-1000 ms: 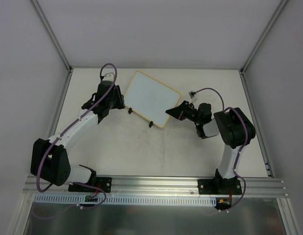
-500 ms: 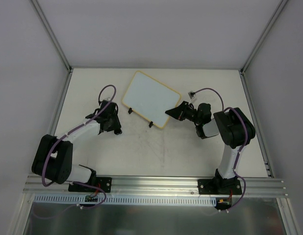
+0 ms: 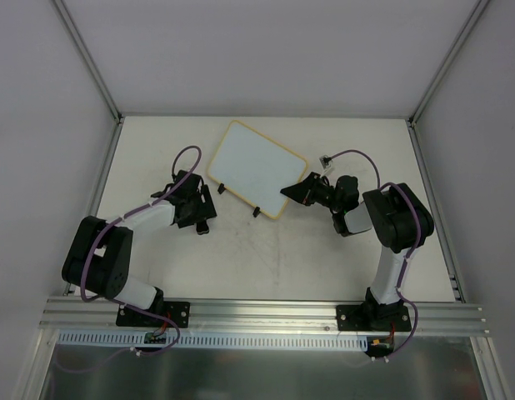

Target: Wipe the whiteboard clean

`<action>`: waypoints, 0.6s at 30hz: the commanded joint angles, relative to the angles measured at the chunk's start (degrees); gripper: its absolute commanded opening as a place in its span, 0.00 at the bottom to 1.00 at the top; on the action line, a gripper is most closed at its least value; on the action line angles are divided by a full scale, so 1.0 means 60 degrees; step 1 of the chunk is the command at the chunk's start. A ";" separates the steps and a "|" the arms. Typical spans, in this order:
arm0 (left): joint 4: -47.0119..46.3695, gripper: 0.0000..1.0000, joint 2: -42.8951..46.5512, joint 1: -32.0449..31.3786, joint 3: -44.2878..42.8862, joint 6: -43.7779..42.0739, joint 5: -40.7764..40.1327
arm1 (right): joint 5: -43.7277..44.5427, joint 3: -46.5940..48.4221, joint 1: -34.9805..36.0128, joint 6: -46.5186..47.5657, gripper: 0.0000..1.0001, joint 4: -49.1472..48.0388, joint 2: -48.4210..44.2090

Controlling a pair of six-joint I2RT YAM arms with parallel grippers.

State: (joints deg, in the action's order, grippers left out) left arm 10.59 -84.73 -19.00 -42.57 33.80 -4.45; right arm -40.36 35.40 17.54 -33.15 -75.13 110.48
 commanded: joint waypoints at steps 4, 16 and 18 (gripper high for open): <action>0.0154 0.80 0.0263 0.0120 -0.0054 0.0108 0.0097 | -0.0173 0.0092 0.0094 0.0280 0.22 -0.2126 -0.0307; 0.0227 0.88 0.0893 0.0106 0.0166 0.0079 0.0053 | 0.0002 -0.0113 0.0124 0.0661 0.45 -0.2112 -0.0483; 0.0242 0.93 0.1010 0.0120 0.0209 0.0094 0.0009 | 0.0061 -0.0157 0.0123 0.0719 0.46 -0.2112 -0.0512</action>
State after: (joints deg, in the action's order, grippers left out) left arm 11.22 -81.30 -19.00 -42.15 33.91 -4.43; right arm -40.32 34.81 17.91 -31.16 -75.07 110.00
